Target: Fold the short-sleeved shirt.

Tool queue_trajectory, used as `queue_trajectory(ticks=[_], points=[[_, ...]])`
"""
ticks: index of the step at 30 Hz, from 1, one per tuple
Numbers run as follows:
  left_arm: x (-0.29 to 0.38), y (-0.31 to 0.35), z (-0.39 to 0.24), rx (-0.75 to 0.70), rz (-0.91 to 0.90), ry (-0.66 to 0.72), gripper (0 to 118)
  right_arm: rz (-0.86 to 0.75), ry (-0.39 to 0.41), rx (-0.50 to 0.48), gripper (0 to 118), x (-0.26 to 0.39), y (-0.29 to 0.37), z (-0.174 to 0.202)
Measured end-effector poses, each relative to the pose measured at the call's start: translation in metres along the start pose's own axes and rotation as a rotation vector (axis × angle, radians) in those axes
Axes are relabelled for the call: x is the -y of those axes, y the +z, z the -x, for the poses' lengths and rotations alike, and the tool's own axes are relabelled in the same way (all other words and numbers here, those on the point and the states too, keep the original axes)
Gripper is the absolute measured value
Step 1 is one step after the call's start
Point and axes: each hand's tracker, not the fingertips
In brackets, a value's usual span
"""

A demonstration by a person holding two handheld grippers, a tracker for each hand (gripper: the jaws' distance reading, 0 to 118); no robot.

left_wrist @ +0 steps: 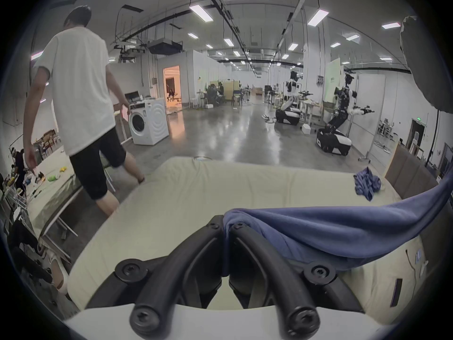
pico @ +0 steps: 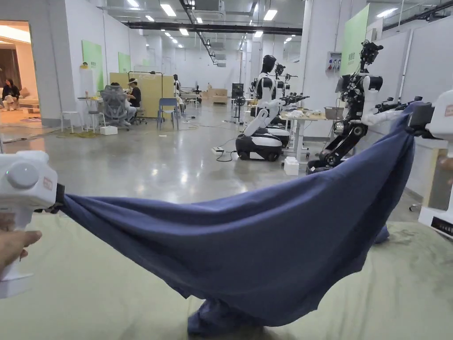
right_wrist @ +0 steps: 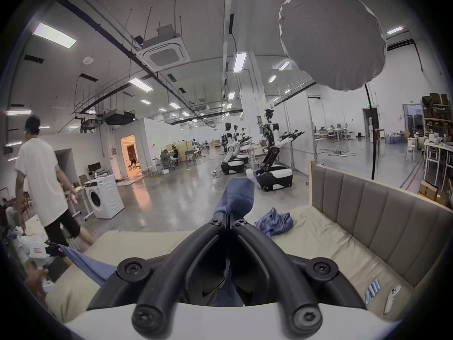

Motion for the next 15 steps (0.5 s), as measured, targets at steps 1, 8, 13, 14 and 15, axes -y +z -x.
queue_trajectory(ticks=[1,8,13,14,15], points=[[0.016,0.000,0.002,0.009,0.010,0.004,1,0.021,0.012,-0.007,4,0.016,0.007,-0.003],[0.151,0.009,0.008,0.094,0.162,0.037,1,0.147,-0.029,-0.113,4,0.172,0.074,-0.024],[0.234,0.038,0.007,0.100,0.218,-0.049,1,0.242,-0.012,-0.076,4,0.275,0.131,-0.044],[0.243,0.044,0.013,0.108,0.226,-0.044,1,0.242,-0.040,-0.078,4,0.289,0.141,-0.051],[0.252,0.050,0.018,0.118,0.226,-0.023,1,0.246,-0.079,-0.063,4,0.303,0.154,-0.059]])
